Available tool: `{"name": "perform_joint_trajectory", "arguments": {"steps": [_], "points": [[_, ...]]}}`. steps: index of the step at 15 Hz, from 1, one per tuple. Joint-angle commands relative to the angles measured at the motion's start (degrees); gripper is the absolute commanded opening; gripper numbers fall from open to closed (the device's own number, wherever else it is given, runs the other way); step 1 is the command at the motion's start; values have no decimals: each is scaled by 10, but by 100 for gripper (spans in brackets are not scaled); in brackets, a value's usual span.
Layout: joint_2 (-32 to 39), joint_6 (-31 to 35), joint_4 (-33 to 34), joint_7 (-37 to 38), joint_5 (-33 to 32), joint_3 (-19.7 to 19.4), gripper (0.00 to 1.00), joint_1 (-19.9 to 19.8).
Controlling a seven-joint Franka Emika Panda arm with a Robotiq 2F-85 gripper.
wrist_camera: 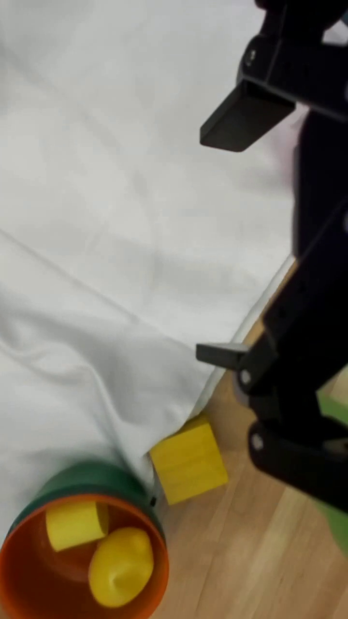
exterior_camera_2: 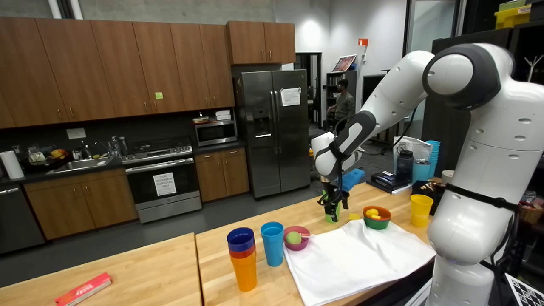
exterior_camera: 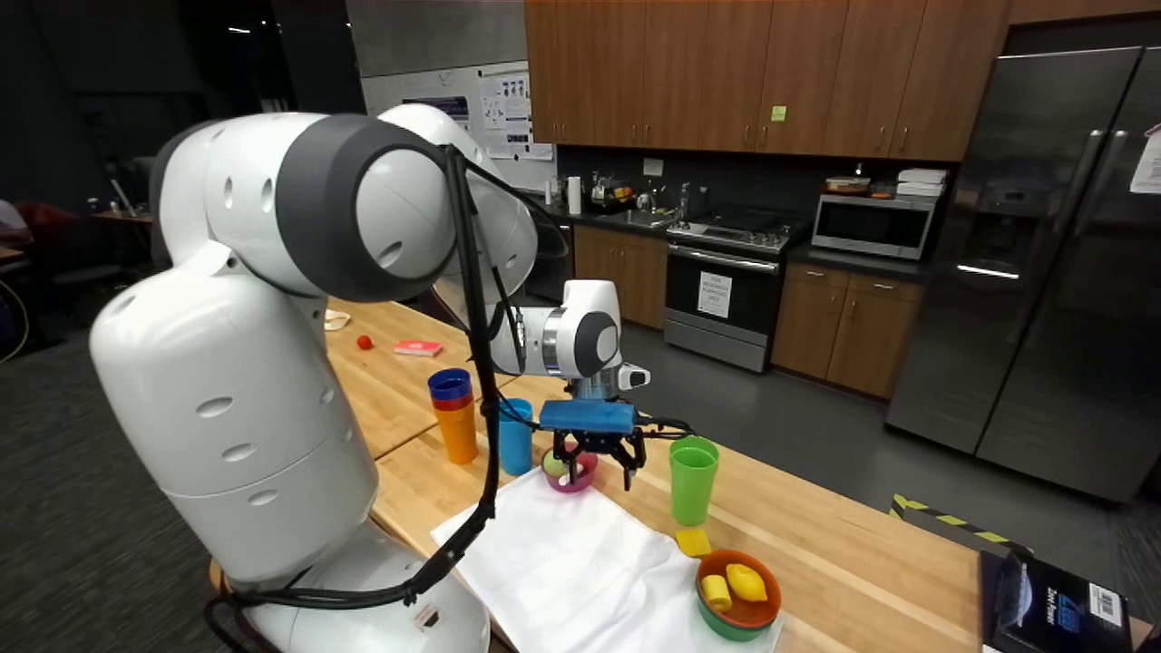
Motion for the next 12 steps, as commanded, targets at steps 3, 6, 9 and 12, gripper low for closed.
{"name": "perform_joint_trajectory", "arguments": {"steps": [3, 6, 9, 12], "points": [[30, 89, -18, -132, 133, 2, 100, 23], [25, 109, -32, -226, 205, -9, 100, 13], [32, 96, -24, -184, 178, 0, 100, 15], [33, 96, -23, -183, 178, 2, 100, 16]]}}
